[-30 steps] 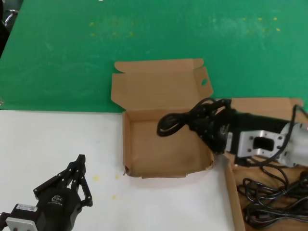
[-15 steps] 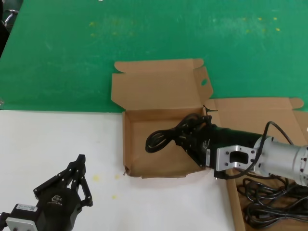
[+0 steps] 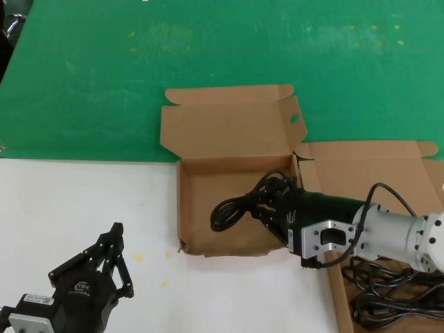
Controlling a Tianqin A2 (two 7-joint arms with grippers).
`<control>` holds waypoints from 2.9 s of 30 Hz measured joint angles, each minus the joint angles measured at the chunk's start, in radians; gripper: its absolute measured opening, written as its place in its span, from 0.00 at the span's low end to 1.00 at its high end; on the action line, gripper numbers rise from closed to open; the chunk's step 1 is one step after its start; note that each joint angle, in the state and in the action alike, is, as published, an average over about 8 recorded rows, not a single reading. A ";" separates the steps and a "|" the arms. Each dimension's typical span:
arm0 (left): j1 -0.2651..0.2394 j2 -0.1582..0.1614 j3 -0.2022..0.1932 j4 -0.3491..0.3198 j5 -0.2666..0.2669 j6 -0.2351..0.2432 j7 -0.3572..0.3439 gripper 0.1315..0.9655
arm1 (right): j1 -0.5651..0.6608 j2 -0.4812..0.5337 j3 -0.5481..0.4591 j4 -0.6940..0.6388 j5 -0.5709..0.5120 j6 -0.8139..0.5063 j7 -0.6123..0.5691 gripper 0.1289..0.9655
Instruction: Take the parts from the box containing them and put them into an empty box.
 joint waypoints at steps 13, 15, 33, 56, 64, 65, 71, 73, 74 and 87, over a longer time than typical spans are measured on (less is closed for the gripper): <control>0.000 0.000 0.000 0.000 0.000 0.000 0.000 0.00 | 0.009 -0.013 -0.006 -0.016 -0.042 0.053 0.015 0.12; 0.000 0.000 0.000 0.000 0.000 0.000 0.000 0.00 | 0.010 -0.015 -0.006 -0.020 -0.051 0.062 0.027 0.14; 0.000 0.000 0.000 0.000 0.000 0.000 0.000 0.00 | -0.018 0.008 0.053 0.079 -0.022 0.083 0.174 0.50; 0.000 0.000 0.000 0.000 0.000 0.000 0.000 0.00 | -0.237 0.095 0.372 0.541 -0.068 0.077 1.048 0.91; 0.000 0.000 0.000 0.000 0.000 0.000 0.000 0.00 | -0.380 0.049 0.487 0.588 -0.053 0.167 1.267 0.99; 0.000 0.000 0.000 0.000 0.000 0.000 0.000 0.00 | -0.398 0.043 0.497 0.588 -0.047 0.179 1.281 0.99; 0.000 0.000 0.000 0.000 0.000 0.000 0.000 0.00 | -0.471 0.020 0.525 0.583 -0.006 0.235 1.308 1.00; 0.000 0.000 0.000 0.000 0.000 0.000 0.000 0.00 | -0.481 0.017 0.528 0.582 0.001 0.242 1.307 1.00; 0.000 0.000 0.000 0.000 0.000 0.000 0.000 0.00 | -0.483 0.017 0.528 0.582 0.003 0.244 1.307 1.00; 0.000 0.000 0.000 0.000 0.000 0.000 0.000 0.02 | -0.489 0.016 0.528 0.582 0.008 0.249 1.301 1.00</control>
